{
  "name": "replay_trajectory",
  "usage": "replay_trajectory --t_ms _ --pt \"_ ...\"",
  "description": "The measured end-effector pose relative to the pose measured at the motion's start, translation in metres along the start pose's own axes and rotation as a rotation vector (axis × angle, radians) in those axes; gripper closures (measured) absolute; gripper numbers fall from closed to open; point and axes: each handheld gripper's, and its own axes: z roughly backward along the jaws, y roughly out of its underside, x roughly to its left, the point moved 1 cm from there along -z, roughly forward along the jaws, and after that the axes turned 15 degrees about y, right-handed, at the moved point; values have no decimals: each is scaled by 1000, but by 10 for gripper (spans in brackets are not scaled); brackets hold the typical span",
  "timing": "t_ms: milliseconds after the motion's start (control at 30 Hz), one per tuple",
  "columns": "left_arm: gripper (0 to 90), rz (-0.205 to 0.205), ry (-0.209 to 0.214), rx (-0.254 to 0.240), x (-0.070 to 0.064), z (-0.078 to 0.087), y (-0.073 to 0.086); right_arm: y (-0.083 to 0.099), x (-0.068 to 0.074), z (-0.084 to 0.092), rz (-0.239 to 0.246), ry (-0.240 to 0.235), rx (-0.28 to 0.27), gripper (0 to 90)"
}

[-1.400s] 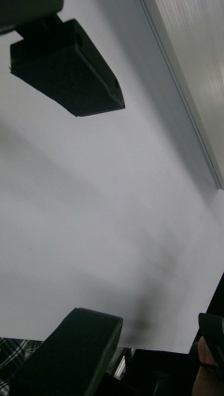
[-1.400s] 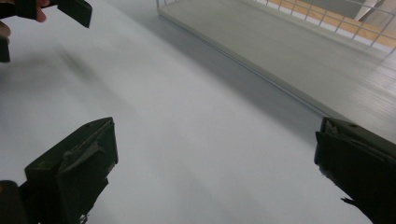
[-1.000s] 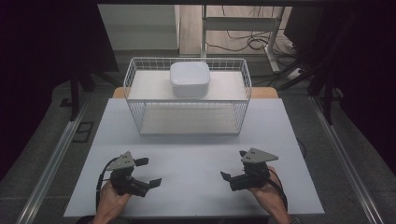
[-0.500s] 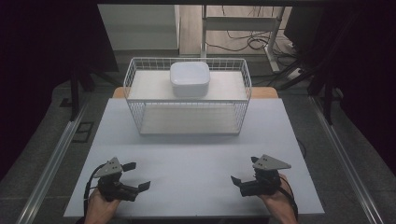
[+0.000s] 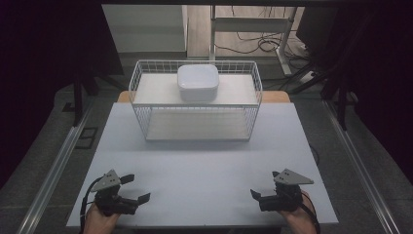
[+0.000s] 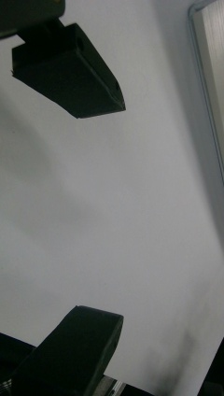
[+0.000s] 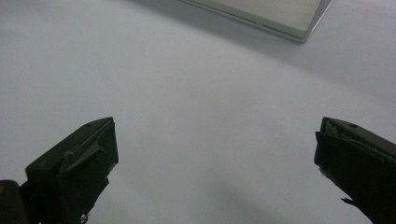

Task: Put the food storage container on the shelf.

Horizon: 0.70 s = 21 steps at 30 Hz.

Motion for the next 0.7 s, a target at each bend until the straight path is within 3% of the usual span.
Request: replay_trajectory --t_ms 333,600,700 --pt "17 23 -10 55 2 -4 6 17 1 0 -1 27 64 0" --pt "13 57 5 45 6 -4 7 26 1 -1 10 29 133 0" --pt "14 65 5 51 7 -5 7 26 1 -2 15 35 135 0"
